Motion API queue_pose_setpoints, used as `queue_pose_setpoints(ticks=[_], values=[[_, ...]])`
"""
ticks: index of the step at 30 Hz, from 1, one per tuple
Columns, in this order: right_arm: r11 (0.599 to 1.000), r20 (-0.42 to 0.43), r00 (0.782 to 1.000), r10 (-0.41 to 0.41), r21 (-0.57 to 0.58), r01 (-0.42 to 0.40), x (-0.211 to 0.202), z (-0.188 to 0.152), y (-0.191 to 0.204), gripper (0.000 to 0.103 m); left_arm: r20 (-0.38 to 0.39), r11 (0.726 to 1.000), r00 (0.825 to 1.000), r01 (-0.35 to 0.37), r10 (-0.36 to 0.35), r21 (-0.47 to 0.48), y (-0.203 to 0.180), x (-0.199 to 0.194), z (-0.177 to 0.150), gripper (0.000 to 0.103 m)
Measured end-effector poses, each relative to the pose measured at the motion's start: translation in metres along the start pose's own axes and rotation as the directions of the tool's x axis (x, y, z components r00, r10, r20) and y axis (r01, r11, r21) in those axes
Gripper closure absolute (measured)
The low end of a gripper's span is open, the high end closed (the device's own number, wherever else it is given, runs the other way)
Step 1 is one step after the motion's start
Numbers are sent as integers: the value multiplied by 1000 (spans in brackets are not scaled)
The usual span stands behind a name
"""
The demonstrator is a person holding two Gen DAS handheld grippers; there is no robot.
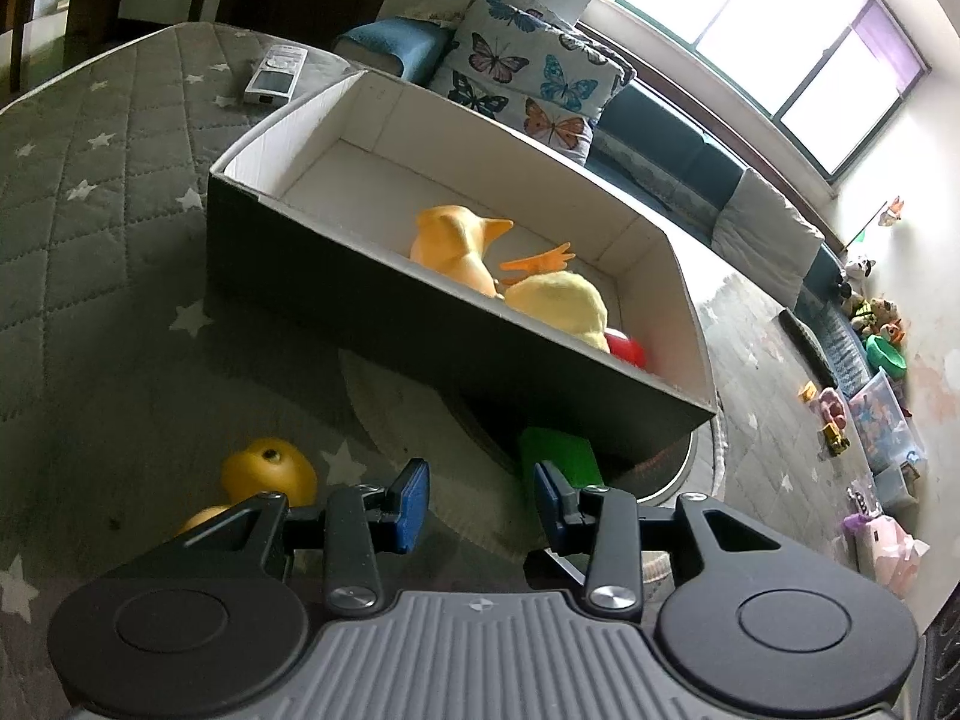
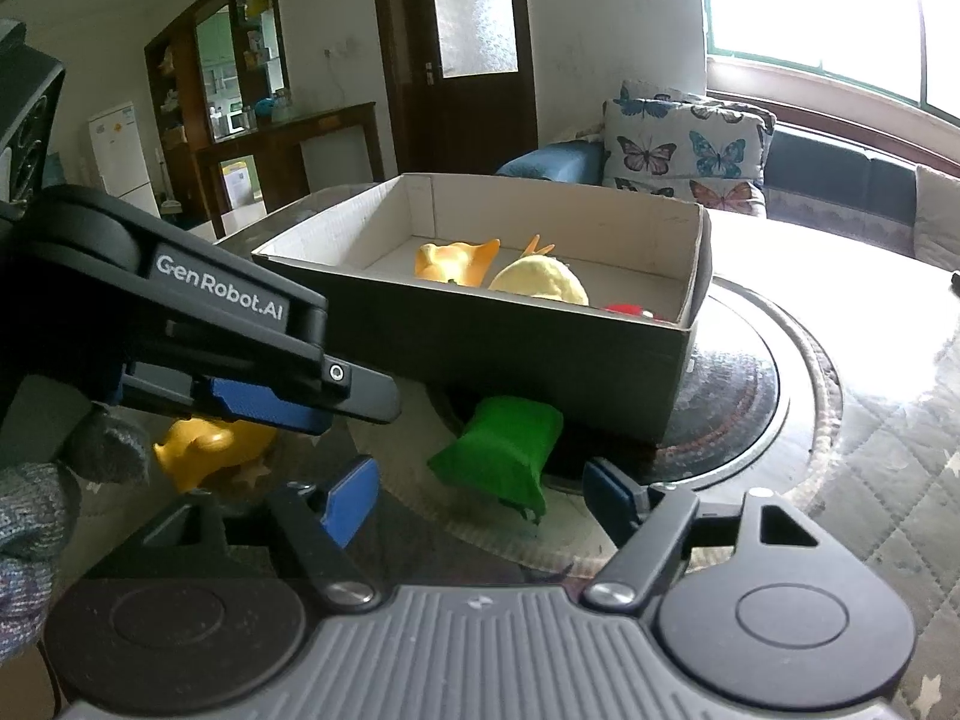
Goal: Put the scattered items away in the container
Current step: 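Move the left tool down to the green plush toy and grasp it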
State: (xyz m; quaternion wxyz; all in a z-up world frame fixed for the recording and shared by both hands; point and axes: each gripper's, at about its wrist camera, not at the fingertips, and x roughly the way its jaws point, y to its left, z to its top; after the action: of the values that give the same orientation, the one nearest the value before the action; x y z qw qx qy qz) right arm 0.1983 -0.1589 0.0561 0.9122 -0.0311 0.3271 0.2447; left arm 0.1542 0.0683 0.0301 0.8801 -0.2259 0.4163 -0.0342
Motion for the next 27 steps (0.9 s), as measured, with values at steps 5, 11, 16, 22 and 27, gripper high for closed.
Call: queue_pose_setpoints(ticks=[5,11,16,22,27], values=[[999,-12,1000,-8,35,8,8,4,-4,35,3,1000,1000,14,-14,-8,0,2,8,62],[997,-30,1000,3,81,0,19,7,-9,42,-9,1000,1000,29,-29,-12,-1,8,13,62],[997,-51,999,14,78,-10,27,7,-8,53,-30,999,999,42,-42,-19,-1,14,15,62],[997,-58,997,50,62,-47,22,5,-6,59,-48,997,997,67,-68,-33,-1,16,14,62],[995,-56,994,95,46,-93,11,-1,-3,60,-65,994,993,99,-101,-42,-1,14,10,62]])
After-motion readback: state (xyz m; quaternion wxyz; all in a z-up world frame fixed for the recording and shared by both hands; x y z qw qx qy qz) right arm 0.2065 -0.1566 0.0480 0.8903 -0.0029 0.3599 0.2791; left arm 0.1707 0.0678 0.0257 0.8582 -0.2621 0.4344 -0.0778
